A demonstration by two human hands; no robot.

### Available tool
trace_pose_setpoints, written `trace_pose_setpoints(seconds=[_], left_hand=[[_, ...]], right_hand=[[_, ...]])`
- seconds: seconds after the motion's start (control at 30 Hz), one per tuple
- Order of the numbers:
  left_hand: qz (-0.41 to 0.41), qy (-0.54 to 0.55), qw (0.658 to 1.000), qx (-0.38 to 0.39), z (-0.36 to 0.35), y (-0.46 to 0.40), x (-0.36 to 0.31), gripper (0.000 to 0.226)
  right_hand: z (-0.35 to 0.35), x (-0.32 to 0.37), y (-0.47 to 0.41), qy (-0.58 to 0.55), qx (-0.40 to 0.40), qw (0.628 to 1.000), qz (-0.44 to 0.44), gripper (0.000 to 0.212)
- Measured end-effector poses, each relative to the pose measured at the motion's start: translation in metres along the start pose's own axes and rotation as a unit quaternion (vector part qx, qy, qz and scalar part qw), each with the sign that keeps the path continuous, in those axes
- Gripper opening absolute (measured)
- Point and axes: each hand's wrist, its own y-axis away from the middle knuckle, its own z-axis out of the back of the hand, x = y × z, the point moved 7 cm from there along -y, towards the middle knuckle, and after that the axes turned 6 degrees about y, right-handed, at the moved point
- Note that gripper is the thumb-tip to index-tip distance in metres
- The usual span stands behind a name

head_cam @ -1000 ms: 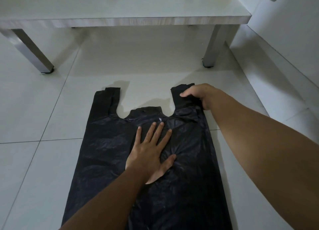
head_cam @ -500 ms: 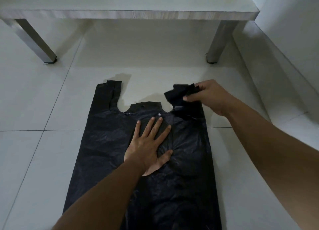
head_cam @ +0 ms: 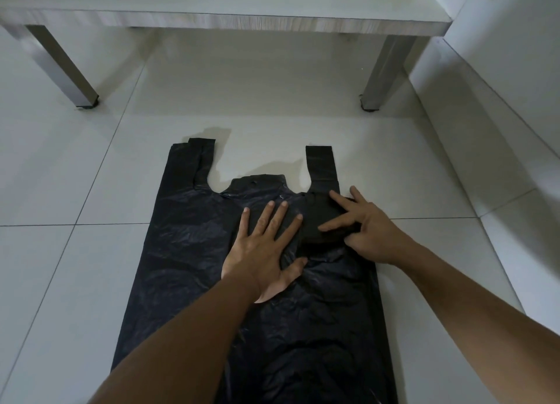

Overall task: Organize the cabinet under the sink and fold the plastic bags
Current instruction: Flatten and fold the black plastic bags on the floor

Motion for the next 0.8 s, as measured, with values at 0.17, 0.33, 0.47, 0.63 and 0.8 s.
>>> trace_pose_setpoints(seconds=[0.17,0.33,0.47,0.63,0.8], left_hand=[[0.002,0.009,1.000,-0.010,0.001,0.000,0.000,0.076],[-0.008,0.030,0.999,-0.013,0.005,0.003,-0.003,0.075],[-0.040,0.030,0.999,-0.002,0.006,0.005,-0.007,0.069],[-0.045,0.026,0.999,0.010,0.004,0.004,-0.006,0.073],[-0.048,0.023,0.999,0.004,0.003,0.004,-0.006,0.069]], right_hand=[[0.034,0.001,-0.014,-0.100,-0.014,0.994,-0.046,0.064],[0.064,-0.022,-0.081,-0.040,-0.165,0.974,-0.149,0.031],[0.041,-0.025,-0.116,0.101,-0.108,0.970,-0.194,0.052],[0.037,-0.018,-0.120,0.092,-0.167,0.968,-0.161,0.016],[0.045,-0.008,-0.103,-0.023,-0.209,0.971,-0.110,0.011]])
